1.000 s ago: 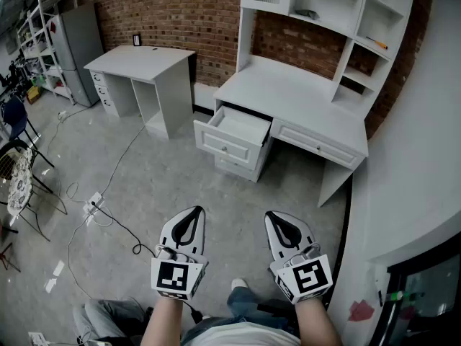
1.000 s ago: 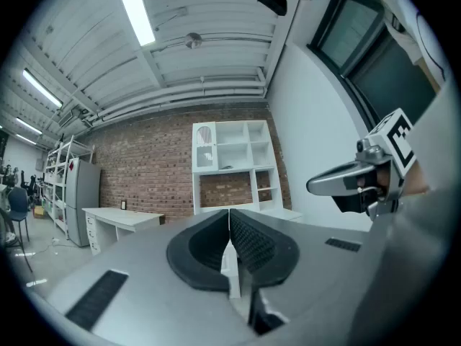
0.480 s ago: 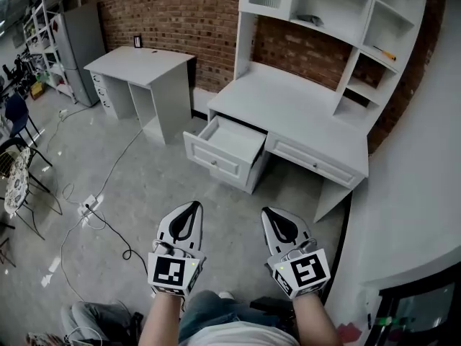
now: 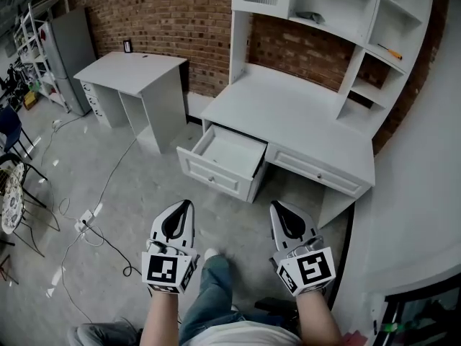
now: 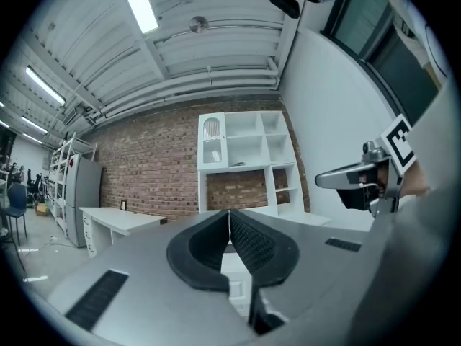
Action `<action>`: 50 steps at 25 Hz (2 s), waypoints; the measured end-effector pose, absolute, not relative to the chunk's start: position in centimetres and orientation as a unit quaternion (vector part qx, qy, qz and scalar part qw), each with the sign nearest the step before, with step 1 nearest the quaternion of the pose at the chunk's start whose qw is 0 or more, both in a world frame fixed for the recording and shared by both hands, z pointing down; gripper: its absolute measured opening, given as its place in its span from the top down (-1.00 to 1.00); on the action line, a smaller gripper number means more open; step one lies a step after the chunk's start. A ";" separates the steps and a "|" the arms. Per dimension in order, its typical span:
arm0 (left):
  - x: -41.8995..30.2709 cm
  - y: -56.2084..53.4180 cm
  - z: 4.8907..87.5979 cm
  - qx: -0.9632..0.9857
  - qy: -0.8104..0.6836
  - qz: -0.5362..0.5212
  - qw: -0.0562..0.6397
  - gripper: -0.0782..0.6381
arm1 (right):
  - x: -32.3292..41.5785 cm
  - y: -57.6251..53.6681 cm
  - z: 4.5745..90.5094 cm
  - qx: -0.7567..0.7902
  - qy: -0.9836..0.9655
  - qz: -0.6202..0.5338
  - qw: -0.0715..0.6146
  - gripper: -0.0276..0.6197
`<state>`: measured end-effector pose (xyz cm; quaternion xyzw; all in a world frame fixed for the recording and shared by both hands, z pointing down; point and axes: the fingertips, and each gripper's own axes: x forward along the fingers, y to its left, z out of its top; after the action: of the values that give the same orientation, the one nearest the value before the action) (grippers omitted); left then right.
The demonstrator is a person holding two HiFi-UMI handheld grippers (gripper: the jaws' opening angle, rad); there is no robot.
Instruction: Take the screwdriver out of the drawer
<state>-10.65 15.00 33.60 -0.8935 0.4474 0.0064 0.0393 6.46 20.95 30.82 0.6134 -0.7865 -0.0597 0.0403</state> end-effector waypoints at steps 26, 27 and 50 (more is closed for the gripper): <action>-7.3 -20.6 38.6 -0.918 0.394 -0.038 -0.015 0.74 | 9.2 -15.5 39.3 0.604 -0.774 0.051 0.185 0.13; -7.1 -21.3 39.0 -0.917 0.396 -0.041 -0.018 0.74 | 9.5 -16.3 40.4 0.597 -0.775 0.058 0.198 0.13; -4.2 -31.7 52.7 -0.865 0.465 -0.147 -0.116 0.74 | 10.7 -23.7 76.0 0.353 -0.762 0.334 0.428 0.20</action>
<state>-4.25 -31.72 52.68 -0.8654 0.4650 -0.1466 -0.1155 10.69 -23.71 75.98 0.3530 -0.7622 0.3337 0.4279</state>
